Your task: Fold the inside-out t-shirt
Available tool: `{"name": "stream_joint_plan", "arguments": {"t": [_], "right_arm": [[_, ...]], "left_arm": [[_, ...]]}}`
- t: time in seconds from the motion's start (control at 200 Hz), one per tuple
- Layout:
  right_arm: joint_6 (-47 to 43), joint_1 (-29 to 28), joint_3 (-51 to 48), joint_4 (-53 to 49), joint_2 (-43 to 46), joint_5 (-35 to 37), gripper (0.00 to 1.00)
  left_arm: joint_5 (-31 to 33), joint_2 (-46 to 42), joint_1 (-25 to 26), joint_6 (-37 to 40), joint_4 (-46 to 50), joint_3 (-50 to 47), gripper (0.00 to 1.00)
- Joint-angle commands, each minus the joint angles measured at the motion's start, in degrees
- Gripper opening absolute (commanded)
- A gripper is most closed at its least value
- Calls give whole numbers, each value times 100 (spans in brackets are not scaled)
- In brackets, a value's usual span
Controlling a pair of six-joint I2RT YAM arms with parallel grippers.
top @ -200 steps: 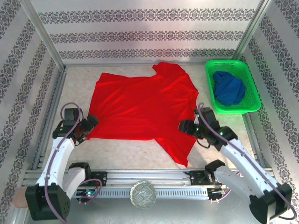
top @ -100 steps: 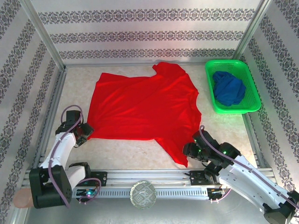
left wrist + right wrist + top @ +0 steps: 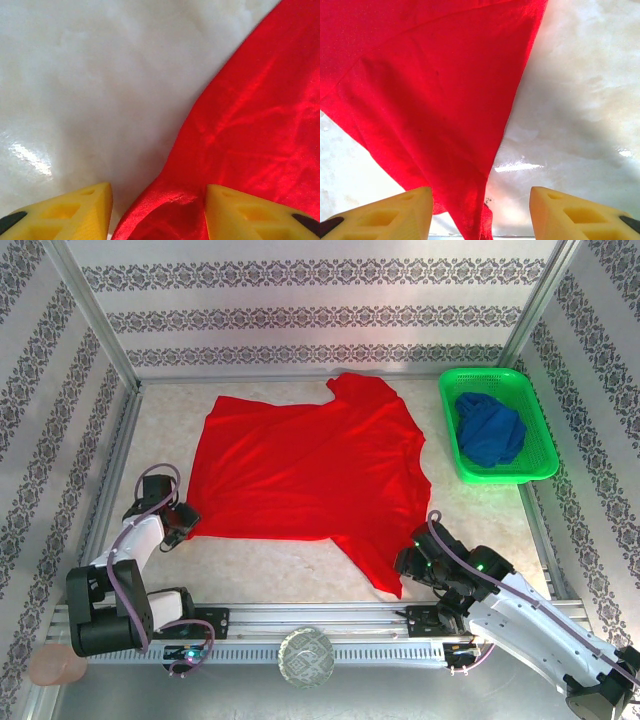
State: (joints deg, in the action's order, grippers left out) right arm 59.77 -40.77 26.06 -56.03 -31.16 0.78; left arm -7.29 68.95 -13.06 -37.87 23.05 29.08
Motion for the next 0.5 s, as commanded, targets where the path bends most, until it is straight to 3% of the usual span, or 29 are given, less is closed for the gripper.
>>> {"name": "stream_joint_plan", "arguments": {"t": [0.0, 0.14, 0.275, 0.405, 0.495], "right_arm": [[80, -82, -100, -268, 59, 149, 54], [111, -85, -126, -268, 66, 115, 55], [92, -85, -122, -326, 83, 71, 54], [13, -95, -103, -479, 79, -37, 55], [-113, -92, -108, -603, 60, -172, 56]], "left_arm": [[-14, 60, -91, 95, -338, -122, 49], [47, 110, -137, 97, -439, -223, 46], [8, 170, -187, 117, -555, -262, 31], [-78, 52, -195, 113, -500, -218, 7], [-171, -215, -203, 87, -388, -179, 0]]}}
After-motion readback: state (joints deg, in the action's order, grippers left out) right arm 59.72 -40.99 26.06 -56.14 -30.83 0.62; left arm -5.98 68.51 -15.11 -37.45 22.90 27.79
